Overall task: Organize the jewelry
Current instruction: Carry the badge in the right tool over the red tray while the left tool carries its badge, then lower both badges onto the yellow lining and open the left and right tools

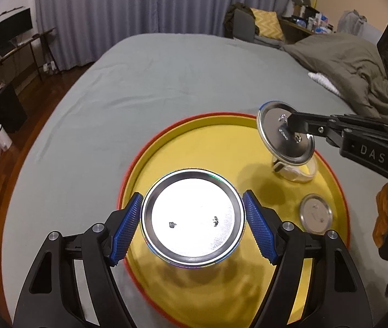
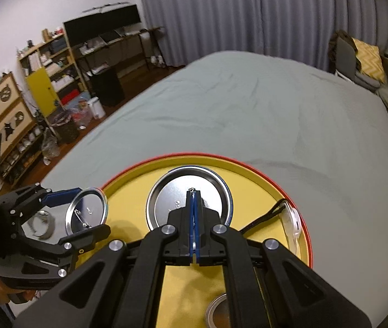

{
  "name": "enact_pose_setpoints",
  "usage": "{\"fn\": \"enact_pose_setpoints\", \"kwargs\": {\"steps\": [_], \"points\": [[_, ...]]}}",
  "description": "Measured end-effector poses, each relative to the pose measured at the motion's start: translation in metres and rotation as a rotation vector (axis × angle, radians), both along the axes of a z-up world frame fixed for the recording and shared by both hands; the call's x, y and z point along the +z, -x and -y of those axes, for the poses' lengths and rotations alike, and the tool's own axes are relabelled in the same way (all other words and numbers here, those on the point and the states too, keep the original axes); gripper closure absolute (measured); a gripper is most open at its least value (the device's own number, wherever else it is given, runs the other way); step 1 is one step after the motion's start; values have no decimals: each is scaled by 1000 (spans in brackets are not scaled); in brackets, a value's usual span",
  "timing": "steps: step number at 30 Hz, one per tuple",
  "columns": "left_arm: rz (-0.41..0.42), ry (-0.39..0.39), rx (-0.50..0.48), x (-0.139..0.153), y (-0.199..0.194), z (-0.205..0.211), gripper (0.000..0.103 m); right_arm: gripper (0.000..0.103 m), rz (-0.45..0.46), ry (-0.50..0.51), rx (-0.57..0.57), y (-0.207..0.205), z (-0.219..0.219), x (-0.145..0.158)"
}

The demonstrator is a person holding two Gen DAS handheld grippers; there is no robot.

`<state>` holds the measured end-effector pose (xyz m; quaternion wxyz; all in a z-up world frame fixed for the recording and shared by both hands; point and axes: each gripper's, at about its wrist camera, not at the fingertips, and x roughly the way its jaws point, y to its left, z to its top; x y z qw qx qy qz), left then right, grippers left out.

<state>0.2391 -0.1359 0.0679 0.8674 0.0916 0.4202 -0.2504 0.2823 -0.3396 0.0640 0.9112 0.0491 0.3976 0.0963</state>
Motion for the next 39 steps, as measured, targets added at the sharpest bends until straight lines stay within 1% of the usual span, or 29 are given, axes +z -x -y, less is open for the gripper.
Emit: {"fn": "enact_pose_setpoints", "kwargs": {"steps": [3, 6, 8, 13, 16, 20, 25, 31, 39], "points": [[-15, -10, -3, -9, -12, 5, 31, 101, -42, 13, -21, -10, -2, -13], [-27, 1, 2, -13, -21, 5, 31, 101, -80, 14, -42, -22, -2, -25], [-34, 9, 4, -16, -30, 6, 31, 101, -101, 12, -56, -33, -2, -30], [-39, -26, -20, -23, -47, 8, 31, 101, -148, 2, -83, -56, -5, -36], [-51, -12, -20, -25, -58, 5, 31, 101, -183, -4, -99, -67, -6, -44], [-54, -20, -33, -27, -67, 9, 31, 101, -217, -12, -125, -74, -8, -55], [-64, -51, -47, -35, -78, 14, 31, 101, -231, 18, -135, -77, -7, -58], [-56, -84, -98, -35, -86, 31, 31, 101, -256, 10, -183, -78, 0, -65], [-52, -114, -126, -36, -92, 47, 31, 101, -279, -2, -237, -86, 4, -72]]}}
